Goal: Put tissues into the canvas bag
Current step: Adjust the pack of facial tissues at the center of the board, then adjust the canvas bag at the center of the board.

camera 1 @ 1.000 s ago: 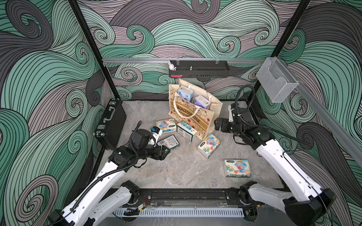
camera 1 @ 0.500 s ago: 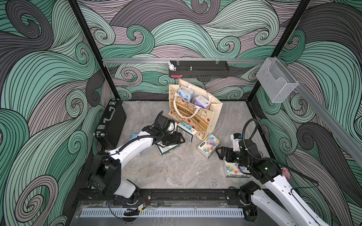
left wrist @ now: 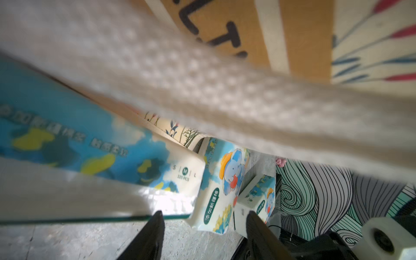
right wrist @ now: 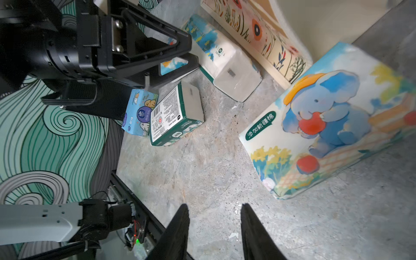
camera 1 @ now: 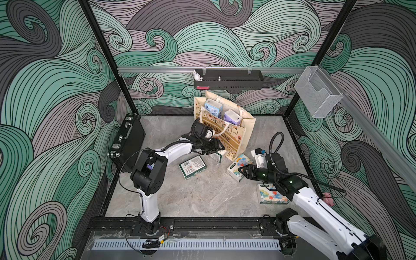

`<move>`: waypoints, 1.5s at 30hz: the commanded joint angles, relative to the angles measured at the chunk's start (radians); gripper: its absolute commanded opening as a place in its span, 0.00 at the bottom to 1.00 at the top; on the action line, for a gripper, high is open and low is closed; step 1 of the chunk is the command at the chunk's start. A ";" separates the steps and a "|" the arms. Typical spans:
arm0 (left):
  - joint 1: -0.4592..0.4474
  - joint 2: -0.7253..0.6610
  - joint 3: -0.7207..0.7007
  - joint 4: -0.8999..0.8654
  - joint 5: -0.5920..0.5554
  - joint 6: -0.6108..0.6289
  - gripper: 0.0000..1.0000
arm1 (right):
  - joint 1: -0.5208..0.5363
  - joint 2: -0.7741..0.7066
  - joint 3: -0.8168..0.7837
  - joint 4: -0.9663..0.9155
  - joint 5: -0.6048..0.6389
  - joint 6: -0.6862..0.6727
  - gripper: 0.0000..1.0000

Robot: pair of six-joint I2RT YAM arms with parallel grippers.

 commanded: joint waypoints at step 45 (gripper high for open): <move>0.242 -0.113 0.532 -0.390 -0.316 0.555 0.68 | -0.014 0.279 0.393 -0.185 0.152 -0.204 0.62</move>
